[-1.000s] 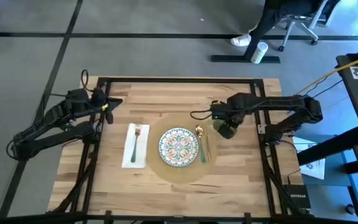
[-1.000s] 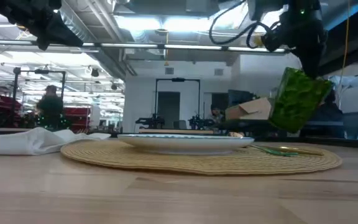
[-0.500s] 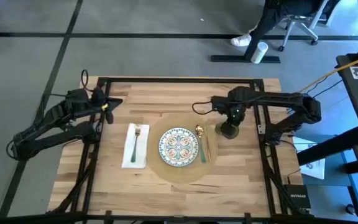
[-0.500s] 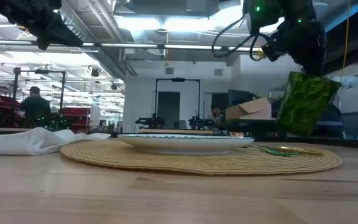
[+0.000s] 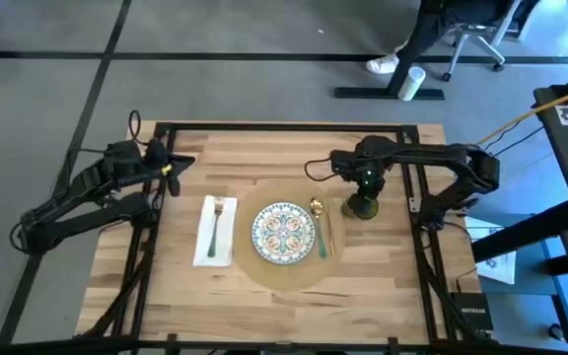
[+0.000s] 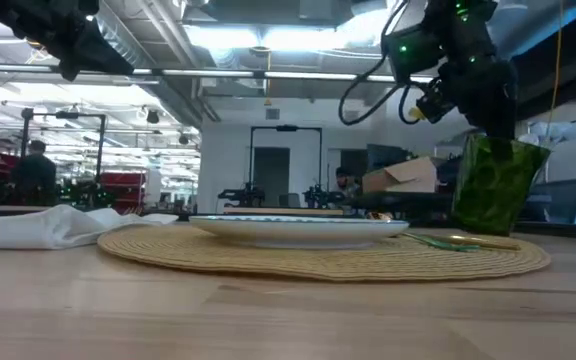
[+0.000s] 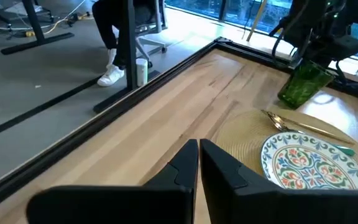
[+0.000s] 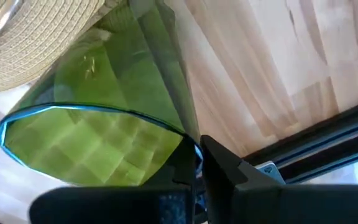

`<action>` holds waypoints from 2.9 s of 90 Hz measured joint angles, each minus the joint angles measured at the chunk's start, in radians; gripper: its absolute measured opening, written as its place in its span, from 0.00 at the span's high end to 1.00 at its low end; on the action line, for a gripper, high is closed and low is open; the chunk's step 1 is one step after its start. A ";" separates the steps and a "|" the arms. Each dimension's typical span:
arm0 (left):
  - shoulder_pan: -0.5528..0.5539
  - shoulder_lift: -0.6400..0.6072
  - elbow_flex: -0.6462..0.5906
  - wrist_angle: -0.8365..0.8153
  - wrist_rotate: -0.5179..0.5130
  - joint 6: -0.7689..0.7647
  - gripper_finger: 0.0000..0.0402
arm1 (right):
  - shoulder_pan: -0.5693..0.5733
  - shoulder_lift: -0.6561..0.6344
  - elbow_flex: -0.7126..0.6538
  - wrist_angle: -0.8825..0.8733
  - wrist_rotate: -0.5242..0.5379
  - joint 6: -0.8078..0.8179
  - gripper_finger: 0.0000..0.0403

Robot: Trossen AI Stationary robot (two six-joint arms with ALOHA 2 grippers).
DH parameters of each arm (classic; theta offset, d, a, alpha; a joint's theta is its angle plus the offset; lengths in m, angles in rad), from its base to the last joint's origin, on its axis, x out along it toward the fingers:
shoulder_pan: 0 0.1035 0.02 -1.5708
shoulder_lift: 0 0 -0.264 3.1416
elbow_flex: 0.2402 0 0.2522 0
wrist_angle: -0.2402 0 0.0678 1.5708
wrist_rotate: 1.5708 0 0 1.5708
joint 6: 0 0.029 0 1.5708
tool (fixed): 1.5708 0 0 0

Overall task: Set table place
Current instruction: Adjust the green cup

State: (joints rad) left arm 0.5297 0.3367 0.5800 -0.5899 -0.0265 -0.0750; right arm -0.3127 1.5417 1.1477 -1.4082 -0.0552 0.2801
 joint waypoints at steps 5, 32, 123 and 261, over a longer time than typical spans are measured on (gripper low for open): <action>0.000 0.000 0.000 0.000 0.000 0.000 1.00 | -0.009 0.000 0.000 0.002 0.000 0.000 1.00; 0.000 0.000 0.000 0.000 0.000 0.000 1.00 | -0.018 0.000 0.000 0.005 0.013 -0.026 0.99; 0.000 0.000 0.000 0.000 0.000 0.000 1.00 | -0.017 0.002 0.113 0.123 0.306 -0.104 0.80; 0.000 0.000 0.000 -0.001 0.000 0.000 1.00 | 0.143 -0.356 -0.319 0.322 0.163 0.584 1.00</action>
State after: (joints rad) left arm 0.5301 0.3367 0.5800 -0.5909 -0.0263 -0.0750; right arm -0.1696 1.1862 0.8292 -1.0865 0.1076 0.8640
